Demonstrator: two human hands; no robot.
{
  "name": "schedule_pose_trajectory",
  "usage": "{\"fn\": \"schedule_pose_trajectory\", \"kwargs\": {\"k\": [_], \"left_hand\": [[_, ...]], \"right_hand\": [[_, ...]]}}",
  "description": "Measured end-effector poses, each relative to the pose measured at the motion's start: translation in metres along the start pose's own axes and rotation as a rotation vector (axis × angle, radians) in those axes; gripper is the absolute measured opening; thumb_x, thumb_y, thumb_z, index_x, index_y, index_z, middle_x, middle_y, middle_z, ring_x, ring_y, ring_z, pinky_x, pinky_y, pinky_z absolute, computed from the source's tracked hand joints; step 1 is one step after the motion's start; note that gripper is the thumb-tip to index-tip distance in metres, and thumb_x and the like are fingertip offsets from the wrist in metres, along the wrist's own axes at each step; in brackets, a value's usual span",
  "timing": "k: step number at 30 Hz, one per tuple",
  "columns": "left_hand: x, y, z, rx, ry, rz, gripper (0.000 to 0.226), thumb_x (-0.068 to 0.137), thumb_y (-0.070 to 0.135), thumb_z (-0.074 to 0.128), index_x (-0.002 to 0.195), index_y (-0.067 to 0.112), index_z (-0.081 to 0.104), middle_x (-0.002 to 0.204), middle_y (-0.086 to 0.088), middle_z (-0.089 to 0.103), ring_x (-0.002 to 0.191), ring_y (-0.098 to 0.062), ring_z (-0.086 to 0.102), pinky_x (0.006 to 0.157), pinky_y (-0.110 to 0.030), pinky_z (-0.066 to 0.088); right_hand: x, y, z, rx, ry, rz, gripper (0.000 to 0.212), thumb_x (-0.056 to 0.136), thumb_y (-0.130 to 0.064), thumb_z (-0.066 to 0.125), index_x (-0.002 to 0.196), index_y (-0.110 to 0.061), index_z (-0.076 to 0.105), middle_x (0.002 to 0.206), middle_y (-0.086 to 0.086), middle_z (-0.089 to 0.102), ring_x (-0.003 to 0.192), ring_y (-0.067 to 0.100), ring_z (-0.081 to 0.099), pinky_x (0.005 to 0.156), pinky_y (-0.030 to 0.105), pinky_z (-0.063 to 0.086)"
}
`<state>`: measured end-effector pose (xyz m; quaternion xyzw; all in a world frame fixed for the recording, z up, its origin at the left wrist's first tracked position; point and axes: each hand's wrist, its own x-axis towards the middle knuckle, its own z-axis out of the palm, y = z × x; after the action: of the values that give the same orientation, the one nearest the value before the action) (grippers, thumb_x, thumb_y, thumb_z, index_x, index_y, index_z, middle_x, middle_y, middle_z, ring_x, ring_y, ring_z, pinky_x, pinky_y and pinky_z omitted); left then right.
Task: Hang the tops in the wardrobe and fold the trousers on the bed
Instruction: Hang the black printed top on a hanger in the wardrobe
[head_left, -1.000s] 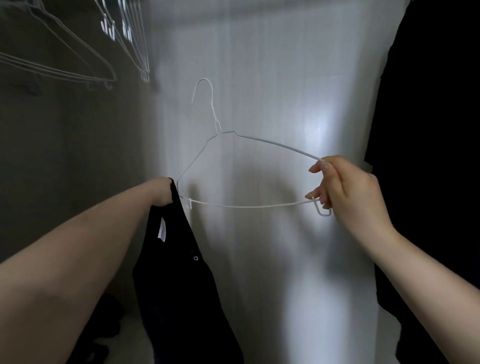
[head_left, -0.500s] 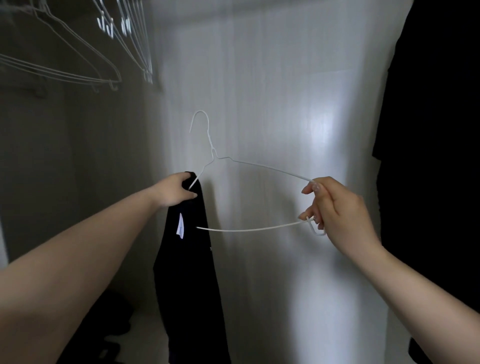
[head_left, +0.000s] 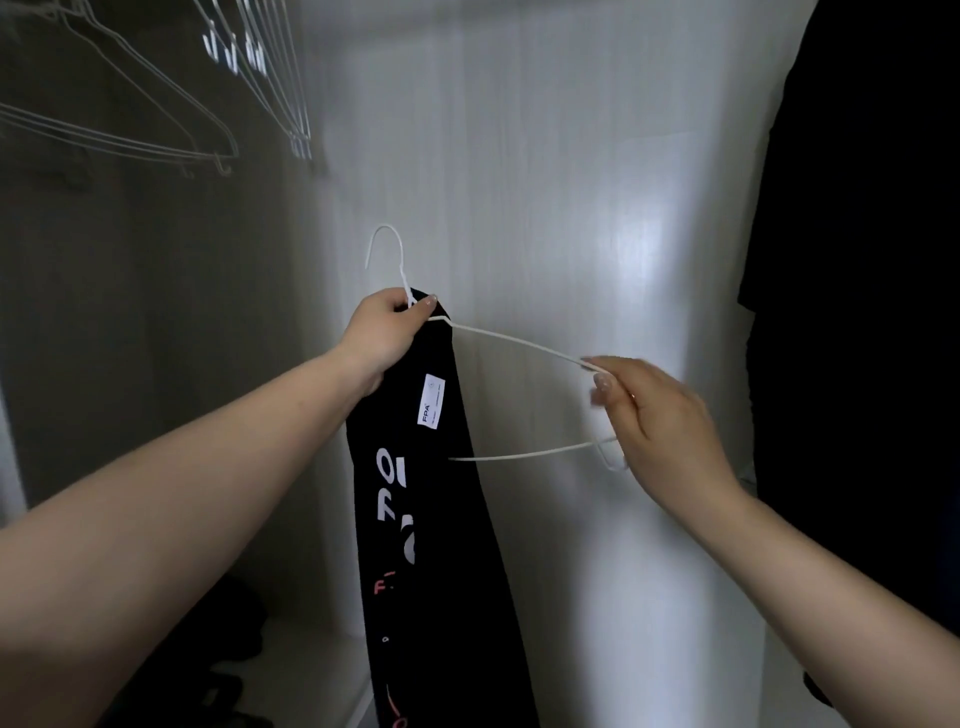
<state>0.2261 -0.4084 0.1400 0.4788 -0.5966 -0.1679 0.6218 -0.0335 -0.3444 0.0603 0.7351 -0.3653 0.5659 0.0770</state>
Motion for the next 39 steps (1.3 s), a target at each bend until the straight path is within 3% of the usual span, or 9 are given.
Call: {"fn": "schedule_pose_trajectory", "kwargs": {"k": [3, 6, 13, 18, 21, 25, 29, 35, 39], "left_hand": [[0.0, 0.003, 0.002, -0.008, 0.022, -0.011, 0.022, 0.092, 0.03, 0.059, 0.082, 0.011, 0.059, 0.077, -0.012, 0.05, 0.072, -0.022, 0.048, 0.069, -0.035, 0.038], [-0.003, 0.006, 0.008, -0.015, 0.058, -0.004, 0.029, 0.092, 0.03, 0.06, 0.068, 0.015, 0.052, 0.067, -0.009, 0.045, 0.065, -0.02, 0.043, 0.064, -0.032, 0.034], [-0.014, 0.02, 0.015, -0.056, 0.056, 0.013, 0.029, 0.093, 0.03, 0.059, 0.069, 0.016, 0.051, 0.06, -0.001, 0.041, 0.063, -0.019, 0.041, 0.063, -0.031, 0.033], [-0.017, 0.019, -0.004, 0.0, 0.106, 0.028, 0.026, 0.093, 0.03, 0.055, 0.083, 0.008, 0.064, 0.071, -0.004, 0.054, 0.069, -0.018, 0.049, 0.067, -0.031, 0.038], [-0.013, 0.007, -0.026, 0.12, 0.155, 0.02, 0.031, 0.094, 0.028, 0.05, 0.096, 0.0, 0.062, 0.08, -0.008, 0.054, 0.073, -0.018, 0.05, 0.065, -0.028, 0.04], [-0.014, -0.015, -0.05, 0.137, 0.146, -0.052, 0.021, 0.098, 0.025, 0.047, 0.09, 0.009, 0.058, 0.082, -0.005, 0.054, 0.057, -0.014, 0.061, 0.044, -0.022, 0.053], [-0.024, -0.032, -0.058, 0.263, 0.1, -0.024, 0.025, 0.099, 0.027, 0.046, 0.076, 0.018, 0.052, 0.073, -0.002, 0.054, 0.04, -0.009, 0.061, 0.049, -0.023, 0.057], [-0.034, -0.032, -0.046, 0.408, 0.066, 0.011, 0.032, 0.099, 0.029, 0.045, 0.089, 0.0, 0.053, 0.068, -0.003, 0.053, 0.058, -0.026, 0.069, 0.063, -0.034, 0.053], [-0.047, -0.019, -0.021, 0.568, 0.005, 0.123, 0.035, 0.098, 0.032, 0.046, 0.075, 0.006, 0.048, 0.062, -0.002, 0.05, 0.049, -0.017, 0.061, 0.046, -0.022, 0.037]], "right_hand": [[-0.003, -0.011, -0.009, -0.31, 0.11, -0.315, 0.04, 0.087, -0.013, 0.06, 0.127, -0.008, 0.058, 0.121, 0.011, 0.06, 0.116, 0.028, 0.052, 0.094, 0.039, 0.041], [-0.018, -0.031, -0.003, -0.263, 0.04, -0.593, 0.036, 0.084, -0.016, 0.056, 0.118, -0.009, 0.065, 0.117, 0.007, 0.064, 0.108, 0.023, 0.056, 0.089, 0.034, 0.042], [-0.041, -0.047, 0.06, -0.027, -0.648, -0.138, 0.061, 0.089, -0.047, 0.055, 0.139, -0.024, 0.028, 0.132, -0.004, 0.054, 0.117, 0.017, 0.054, 0.092, 0.034, 0.046], [-0.048, -0.029, 0.071, -0.161, -0.82, -0.167, 0.04, 0.086, -0.058, 0.052, 0.098, -0.024, 0.036, 0.069, -0.006, 0.046, 0.075, 0.027, 0.056, 0.055, 0.03, 0.031], [-0.044, -0.009, 0.053, -0.245, -0.81, -0.204, 0.038, 0.086, -0.06, 0.05, 0.081, -0.026, 0.034, 0.066, -0.006, 0.038, 0.083, 0.03, 0.058, 0.061, 0.031, 0.031], [-0.027, 0.006, 0.02, -0.309, -0.708, -0.304, 0.031, 0.089, -0.055, 0.048, 0.078, -0.028, 0.039, 0.079, 0.004, 0.059, 0.082, 0.027, 0.058, 0.065, 0.032, 0.032], [-0.012, 0.007, -0.011, -0.33, -0.713, -0.35, 0.028, 0.091, -0.051, 0.049, 0.077, -0.031, 0.036, 0.077, 0.0, 0.054, 0.078, 0.021, 0.052, 0.064, 0.029, 0.028], [0.006, -0.005, -0.031, -0.356, -0.693, -0.444, 0.033, 0.093, -0.046, 0.049, 0.072, -0.021, 0.04, 0.07, 0.0, 0.049, 0.072, 0.022, 0.047, 0.066, 0.032, 0.033], [0.021, -0.009, -0.028, -0.437, -0.669, -0.422, 0.031, 0.094, -0.049, 0.041, 0.078, -0.022, 0.037, 0.064, -0.009, 0.039, 0.068, 0.02, 0.046, 0.06, 0.032, 0.029]]}}
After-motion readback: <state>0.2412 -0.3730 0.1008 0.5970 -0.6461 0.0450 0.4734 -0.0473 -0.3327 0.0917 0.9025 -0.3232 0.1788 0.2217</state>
